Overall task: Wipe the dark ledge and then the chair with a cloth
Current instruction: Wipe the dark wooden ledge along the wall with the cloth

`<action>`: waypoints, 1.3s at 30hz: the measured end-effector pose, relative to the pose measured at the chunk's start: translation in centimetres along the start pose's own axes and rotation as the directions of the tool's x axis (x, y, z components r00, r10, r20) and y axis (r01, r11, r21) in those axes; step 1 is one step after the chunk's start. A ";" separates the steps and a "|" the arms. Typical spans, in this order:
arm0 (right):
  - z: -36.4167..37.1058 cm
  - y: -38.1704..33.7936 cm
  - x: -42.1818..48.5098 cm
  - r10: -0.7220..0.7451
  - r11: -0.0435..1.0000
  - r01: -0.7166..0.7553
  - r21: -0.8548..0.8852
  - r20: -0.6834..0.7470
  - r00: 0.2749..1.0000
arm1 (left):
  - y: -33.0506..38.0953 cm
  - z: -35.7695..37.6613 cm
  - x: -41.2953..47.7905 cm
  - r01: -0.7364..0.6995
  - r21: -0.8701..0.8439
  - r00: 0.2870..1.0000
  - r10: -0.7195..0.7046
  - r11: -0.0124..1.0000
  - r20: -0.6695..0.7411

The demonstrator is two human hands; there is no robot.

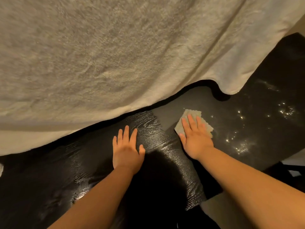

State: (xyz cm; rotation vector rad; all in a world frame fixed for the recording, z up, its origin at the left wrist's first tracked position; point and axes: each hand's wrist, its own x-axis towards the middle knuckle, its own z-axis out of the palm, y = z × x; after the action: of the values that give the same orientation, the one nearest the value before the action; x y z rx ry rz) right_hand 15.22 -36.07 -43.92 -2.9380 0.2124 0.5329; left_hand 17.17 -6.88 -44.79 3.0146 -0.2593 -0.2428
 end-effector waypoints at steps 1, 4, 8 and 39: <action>0.2 -1.1 -0.2 -0.007 1.000 0.007 0.010 -0.010 1.000 | 0.0 0.1 0.1 -0.002 0.010 1.000 0.002 1.000 0.008; 1.8 -5.4 -1.7 -0.303 0.953 0.304 -0.023 0.014 0.953 | -0.2 0.3 0.0 -0.006 0.000 1.000 0.006 1.000 0.016; 1.9 -3.9 -1.1 -0.513 0.858 0.513 0.000 0.029 0.858 | 0.1 0.4 -0.3 -0.001 0.002 0.999 0.001 1.000 0.037; -1.0 -3.7 3.8 -0.551 0.829 0.554 -0.076 0.059 0.832 | 0.6 -1.3 4.8 0.023 -0.107 0.996 -0.032 0.994 -0.079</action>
State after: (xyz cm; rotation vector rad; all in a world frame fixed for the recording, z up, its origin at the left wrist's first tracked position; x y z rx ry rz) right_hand 19.67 -33.00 -43.88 -2.8623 -0.6722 0.5045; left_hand 21.95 -8.18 -44.15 2.9157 -0.1915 -0.1323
